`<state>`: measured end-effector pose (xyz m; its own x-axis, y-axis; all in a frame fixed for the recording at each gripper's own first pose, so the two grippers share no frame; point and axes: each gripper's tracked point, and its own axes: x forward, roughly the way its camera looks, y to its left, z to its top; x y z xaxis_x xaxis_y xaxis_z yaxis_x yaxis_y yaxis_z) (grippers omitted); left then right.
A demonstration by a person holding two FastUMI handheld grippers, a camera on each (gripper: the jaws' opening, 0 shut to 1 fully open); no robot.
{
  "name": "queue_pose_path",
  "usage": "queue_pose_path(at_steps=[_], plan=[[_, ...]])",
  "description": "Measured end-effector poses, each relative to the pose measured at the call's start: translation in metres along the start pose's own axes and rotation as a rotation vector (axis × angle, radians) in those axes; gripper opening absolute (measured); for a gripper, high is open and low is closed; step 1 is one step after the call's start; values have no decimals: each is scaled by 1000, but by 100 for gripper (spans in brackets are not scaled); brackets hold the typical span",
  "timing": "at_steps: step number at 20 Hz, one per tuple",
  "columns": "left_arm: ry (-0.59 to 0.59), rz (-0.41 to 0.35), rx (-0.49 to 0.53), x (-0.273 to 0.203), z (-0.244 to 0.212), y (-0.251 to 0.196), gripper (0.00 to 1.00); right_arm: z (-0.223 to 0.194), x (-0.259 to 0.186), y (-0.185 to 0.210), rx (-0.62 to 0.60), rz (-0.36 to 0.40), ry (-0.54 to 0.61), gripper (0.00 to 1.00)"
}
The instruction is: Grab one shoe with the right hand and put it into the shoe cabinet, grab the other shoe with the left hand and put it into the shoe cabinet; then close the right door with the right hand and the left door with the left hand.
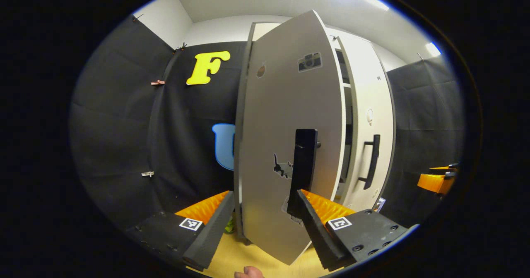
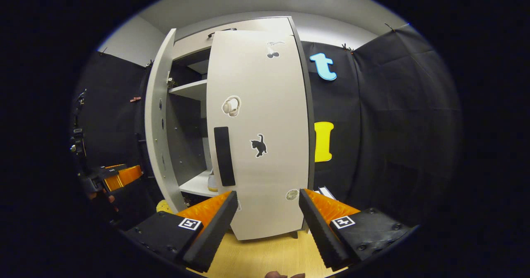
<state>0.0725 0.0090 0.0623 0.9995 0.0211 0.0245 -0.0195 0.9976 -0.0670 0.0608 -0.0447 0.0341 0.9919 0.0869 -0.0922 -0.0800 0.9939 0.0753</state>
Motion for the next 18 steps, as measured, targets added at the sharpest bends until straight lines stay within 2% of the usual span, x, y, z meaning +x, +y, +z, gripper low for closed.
queue_pose_path(at_steps=[3,9,18], plan=[[7,-19,2,-12,-2,-14,94,2,-2,0,8,8,-8,98],[27,-18,-40,-51,3,-16,94,9,-15,7,22,23,-38,98],[38,-58,3,-75,0,-17,94,2,-33,20,4,27,-53,97]])
